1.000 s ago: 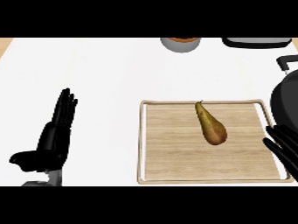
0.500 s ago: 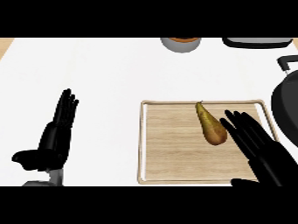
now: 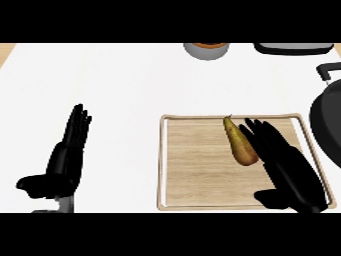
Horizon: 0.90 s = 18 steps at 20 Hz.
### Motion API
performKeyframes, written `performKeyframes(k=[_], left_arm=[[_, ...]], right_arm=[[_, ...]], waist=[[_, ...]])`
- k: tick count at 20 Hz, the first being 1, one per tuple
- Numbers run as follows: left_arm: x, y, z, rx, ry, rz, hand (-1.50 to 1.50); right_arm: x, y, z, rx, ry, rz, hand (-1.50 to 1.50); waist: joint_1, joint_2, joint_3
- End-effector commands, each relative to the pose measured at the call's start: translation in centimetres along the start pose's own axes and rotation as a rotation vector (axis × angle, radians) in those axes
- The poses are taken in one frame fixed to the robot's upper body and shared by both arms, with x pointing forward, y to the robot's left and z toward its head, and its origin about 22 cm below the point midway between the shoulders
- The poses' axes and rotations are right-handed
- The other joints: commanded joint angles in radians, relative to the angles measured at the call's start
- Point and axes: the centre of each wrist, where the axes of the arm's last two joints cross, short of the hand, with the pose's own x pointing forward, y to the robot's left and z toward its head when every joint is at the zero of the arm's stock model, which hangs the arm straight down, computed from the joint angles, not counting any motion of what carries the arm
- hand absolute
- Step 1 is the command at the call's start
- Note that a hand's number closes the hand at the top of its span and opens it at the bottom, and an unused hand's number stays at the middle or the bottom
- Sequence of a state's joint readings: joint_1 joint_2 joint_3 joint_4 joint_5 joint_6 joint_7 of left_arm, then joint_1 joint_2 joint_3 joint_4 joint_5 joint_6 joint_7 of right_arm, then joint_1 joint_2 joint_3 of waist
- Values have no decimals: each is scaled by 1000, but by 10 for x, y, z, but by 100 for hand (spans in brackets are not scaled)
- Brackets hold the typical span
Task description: Pick the pear from the tray and place it in the pot
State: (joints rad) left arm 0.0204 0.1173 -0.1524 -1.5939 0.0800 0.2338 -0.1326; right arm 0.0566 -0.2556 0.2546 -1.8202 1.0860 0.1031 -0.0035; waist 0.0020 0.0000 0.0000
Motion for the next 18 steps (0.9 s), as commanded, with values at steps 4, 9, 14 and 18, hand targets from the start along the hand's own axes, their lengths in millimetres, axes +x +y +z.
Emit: performKeyframes(k=[4,9,14,18], left_arm=[[-2,-2,-6,14,-11,0,0],[2,11,-2,0,4,-7,0],[-1,4,6,12,-5,-4,0],[2,20,-6,-5,-33,-18,0]], right_arm=[[-3,17,-26,-1,-7,17,-150],[-5,1,-43,-14,17,2,-150],[-7,28,-39,0,18,9,-150],[-14,32,-45,-93,-42,87,150]], waist=[[-1,0,0],[0,0,0],[1,0,0],[2,1,0]])
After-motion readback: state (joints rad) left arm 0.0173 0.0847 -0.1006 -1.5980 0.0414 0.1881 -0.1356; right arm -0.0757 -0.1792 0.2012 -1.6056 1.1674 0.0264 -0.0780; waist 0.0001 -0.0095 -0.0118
